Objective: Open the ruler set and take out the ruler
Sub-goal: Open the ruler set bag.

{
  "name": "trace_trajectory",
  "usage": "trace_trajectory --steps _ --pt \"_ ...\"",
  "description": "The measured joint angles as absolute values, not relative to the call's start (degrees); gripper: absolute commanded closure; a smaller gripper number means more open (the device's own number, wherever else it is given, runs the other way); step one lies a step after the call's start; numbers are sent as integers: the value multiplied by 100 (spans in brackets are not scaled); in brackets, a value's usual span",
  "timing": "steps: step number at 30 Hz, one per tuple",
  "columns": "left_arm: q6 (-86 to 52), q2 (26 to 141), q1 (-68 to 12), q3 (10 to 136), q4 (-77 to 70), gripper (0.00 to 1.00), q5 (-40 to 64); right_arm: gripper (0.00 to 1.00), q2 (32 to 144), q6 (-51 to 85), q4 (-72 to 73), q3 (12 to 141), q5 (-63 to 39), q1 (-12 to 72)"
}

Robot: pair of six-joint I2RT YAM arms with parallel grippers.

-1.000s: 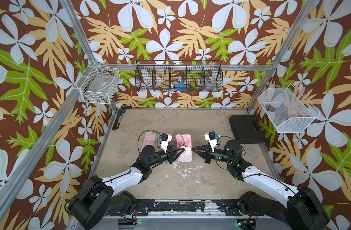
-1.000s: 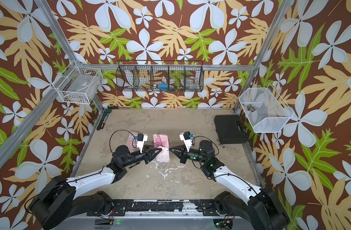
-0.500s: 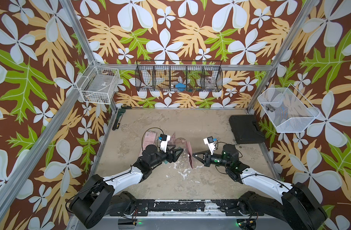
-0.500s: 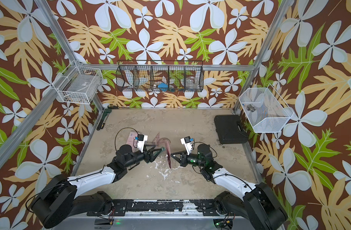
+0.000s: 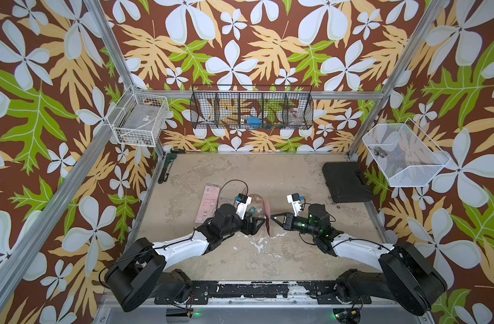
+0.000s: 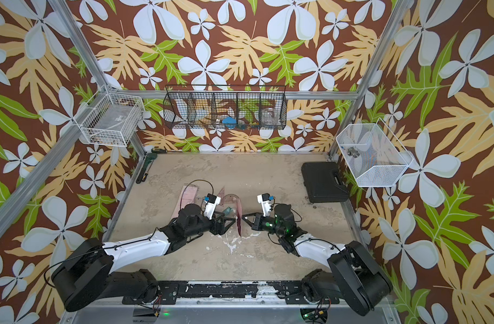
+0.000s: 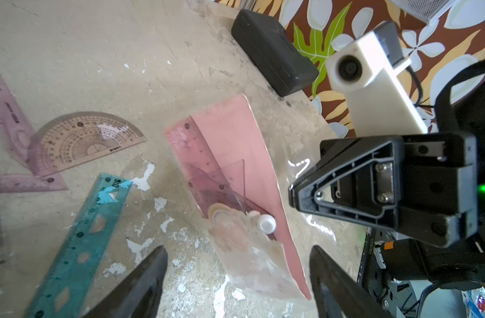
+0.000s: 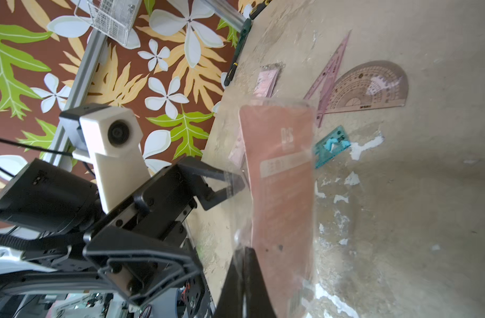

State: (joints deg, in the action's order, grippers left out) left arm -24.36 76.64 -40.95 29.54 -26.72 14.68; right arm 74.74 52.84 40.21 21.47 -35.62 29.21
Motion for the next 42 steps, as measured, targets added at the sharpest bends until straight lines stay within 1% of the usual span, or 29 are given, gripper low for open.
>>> trace_trajectory --steps 2,4,6,8,17,21,22,24,28,35,37,40,42 --pt "-2440 7815 -4147 3048 -2596 22 1347 100 7485 5378 4021 2152 -3509 2921" --pt "-2464 8012 -4198 3175 -2558 29 1337 100 7478 5428 4021 2150 -3402 2928" --pt "-2504 8189 -4239 3269 -2545 30 1334 100 7432 5511 4005 2150 -3275 2928" --pt "-2530 8346 -4265 3356 -2530 34 1310 100 7358 5513 3972 2143 -3229 2928" --pt "-2569 8678 -4318 3573 -2423 58 1219 100 7319 5437 3706 2171 -2919 2930" --pt "-2565 8696 -4333 3647 -2338 58 1208 100 7330 5398 3682 2171 -2845 2932" --pt "-2565 8707 -4333 3684 -2318 56 1208 100 7336 5398 3682 2171 -2838 2930" --pt "-2554 8711 -4344 3734 -2294 48 1203 100 7369 5400 3684 2167 -2825 2930" --pt "-2545 8676 -4377 3806 -2235 44 1210 100 7426 5483 3688 2143 -2827 2932" --pt "-2543 8724 -4519 3929 -2137 43 1205 100 7428 5527 3691 2143 -2805 2932" --pt "-2543 8855 -4558 3955 -2117 47 1153 100 7428 5529 3691 2143 -2801 2932" --pt "-2543 9000 -4589 3970 -2058 58 1096 100 7428 5548 3706 2132 -2759 2932" --pt "-2545 9011 -4602 3979 -2036 78 1033 100 7428 5548 3728 2108 -2716 2932"
